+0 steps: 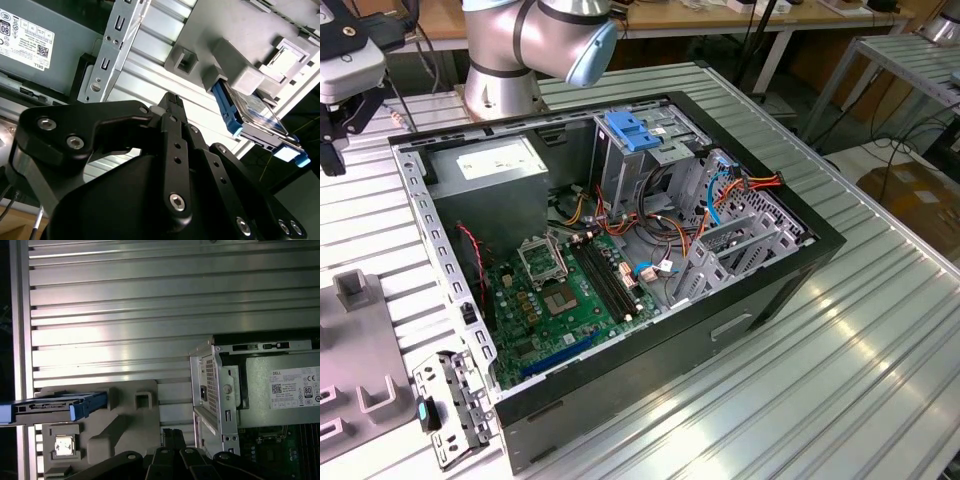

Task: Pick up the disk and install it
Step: 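Reach for the disk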

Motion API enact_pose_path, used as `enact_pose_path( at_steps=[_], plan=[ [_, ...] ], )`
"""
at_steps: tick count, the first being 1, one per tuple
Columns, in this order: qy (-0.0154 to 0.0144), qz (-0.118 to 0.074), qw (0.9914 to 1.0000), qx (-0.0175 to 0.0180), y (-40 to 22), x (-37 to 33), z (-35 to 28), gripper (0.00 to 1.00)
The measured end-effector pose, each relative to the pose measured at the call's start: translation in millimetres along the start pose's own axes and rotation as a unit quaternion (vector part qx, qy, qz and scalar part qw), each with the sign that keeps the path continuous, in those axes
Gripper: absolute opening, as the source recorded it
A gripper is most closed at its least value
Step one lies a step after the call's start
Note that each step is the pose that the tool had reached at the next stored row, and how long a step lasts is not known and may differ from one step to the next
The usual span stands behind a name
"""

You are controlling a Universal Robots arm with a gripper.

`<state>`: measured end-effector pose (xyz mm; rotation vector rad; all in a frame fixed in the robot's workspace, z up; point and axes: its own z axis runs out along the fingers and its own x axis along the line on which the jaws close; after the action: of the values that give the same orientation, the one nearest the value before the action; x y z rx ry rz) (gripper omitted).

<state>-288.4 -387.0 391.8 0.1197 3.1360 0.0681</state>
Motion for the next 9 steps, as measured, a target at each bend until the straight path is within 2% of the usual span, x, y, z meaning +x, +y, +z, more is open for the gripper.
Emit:
enact_pose_path(
  at_steps=[6,9],
  plan=[
    [0.0005,0.0,1.0,-0.0001,0.3,6.1,0.1,0.11],
    [0.0008,0.0,1.0,-0.0001,0.3,6.8,0.1,0.11]
  ],
)
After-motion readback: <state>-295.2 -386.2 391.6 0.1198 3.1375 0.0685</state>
